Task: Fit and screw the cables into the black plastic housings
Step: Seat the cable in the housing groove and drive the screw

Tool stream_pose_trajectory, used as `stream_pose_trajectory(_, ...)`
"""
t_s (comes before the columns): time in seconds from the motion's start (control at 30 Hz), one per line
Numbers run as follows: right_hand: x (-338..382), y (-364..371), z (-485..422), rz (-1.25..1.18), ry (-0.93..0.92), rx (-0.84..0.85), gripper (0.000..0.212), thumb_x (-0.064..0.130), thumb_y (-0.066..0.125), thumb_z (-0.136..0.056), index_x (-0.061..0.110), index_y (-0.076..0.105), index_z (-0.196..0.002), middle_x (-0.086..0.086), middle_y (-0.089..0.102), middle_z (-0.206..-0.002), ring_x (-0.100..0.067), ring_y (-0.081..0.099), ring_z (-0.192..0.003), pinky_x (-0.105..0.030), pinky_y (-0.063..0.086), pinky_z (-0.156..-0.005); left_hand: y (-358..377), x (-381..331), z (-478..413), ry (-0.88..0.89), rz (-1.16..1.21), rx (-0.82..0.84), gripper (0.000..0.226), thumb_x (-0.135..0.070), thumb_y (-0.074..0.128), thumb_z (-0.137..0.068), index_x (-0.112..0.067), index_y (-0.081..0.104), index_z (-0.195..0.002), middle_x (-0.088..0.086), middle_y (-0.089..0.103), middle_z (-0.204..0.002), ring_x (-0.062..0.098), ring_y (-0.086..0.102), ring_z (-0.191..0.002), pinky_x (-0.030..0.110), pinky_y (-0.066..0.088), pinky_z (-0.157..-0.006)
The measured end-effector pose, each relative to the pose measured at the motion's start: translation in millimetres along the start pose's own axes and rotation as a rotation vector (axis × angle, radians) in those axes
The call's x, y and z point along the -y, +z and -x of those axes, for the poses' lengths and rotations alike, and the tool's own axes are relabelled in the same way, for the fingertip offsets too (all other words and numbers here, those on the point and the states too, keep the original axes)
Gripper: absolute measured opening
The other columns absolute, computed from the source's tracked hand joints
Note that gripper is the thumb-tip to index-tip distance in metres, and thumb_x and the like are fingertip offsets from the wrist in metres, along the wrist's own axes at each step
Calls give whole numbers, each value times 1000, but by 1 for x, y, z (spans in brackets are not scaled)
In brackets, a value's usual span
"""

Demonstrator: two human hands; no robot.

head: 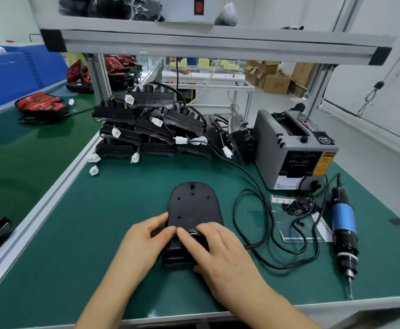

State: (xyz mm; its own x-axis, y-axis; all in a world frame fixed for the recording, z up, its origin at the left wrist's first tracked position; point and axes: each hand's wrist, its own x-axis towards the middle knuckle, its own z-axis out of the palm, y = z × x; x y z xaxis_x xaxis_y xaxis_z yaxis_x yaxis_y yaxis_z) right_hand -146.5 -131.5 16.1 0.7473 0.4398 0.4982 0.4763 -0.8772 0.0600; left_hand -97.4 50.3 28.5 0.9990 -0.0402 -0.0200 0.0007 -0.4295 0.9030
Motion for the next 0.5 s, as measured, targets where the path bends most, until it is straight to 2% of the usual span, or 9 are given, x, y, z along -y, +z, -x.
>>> stream_pose_trajectory(0.07,-1,-1,3,-51,-6,8,67,13,69,-69,17,54,-134,-8,63,-111,-27,61,-105,-35,50,-91,1,0,2,11,-19,-7,35,-23,67,-85,-38,63,-117,-28,67,-100,-15,59,-93,6,43,-77)
stream_pose_trajectory(0.17,-5,-6,5,-172,32,29,70,10,74,-71,11,49,-137,-4,60,-116,-21,59,-107,-30,51,-89,2,1,2,15,-45,-3,40,-23,66,-87,-29,60,-126,-19,64,-117,-6,58,-107,22,45,-96)
stream_pose_trajectory(0.23,-9,-9,5,-236,113,5,64,17,78,-71,10,55,-130,1,62,-115,-14,57,-106,-25,50,-88,2,2,3,29,-68,10,42,-24,65,-88,-26,58,-129,-14,61,-125,-1,55,-114,27,42,-103)
stream_pose_trajectory(0.33,-14,-13,5,-295,174,-12,44,24,70,-76,14,64,-118,6,64,-111,-11,58,-105,-19,46,-90,-1,5,2,24,-119,5,45,-28,65,-88,-28,56,-131,-15,58,-129,0,53,-117,25,40,-102)
stream_pose_trajectory(0.4,-16,-13,5,-319,172,-7,38,23,68,-77,15,67,-114,5,65,-108,-13,62,-101,-20,48,-88,0,7,2,29,-163,-3,45,-29,64,-88,-28,54,-132,-15,54,-133,0,49,-120,22,37,-102)
stream_pose_trajectory(0.5,-18,-16,2,-360,167,14,35,22,67,-80,14,67,-114,4,66,-108,-16,63,-100,-23,51,-87,7,1,3,163,-262,-72,43,-32,55,-92,-32,50,-134,-21,37,-144,-7,34,-126,17,26,-104)
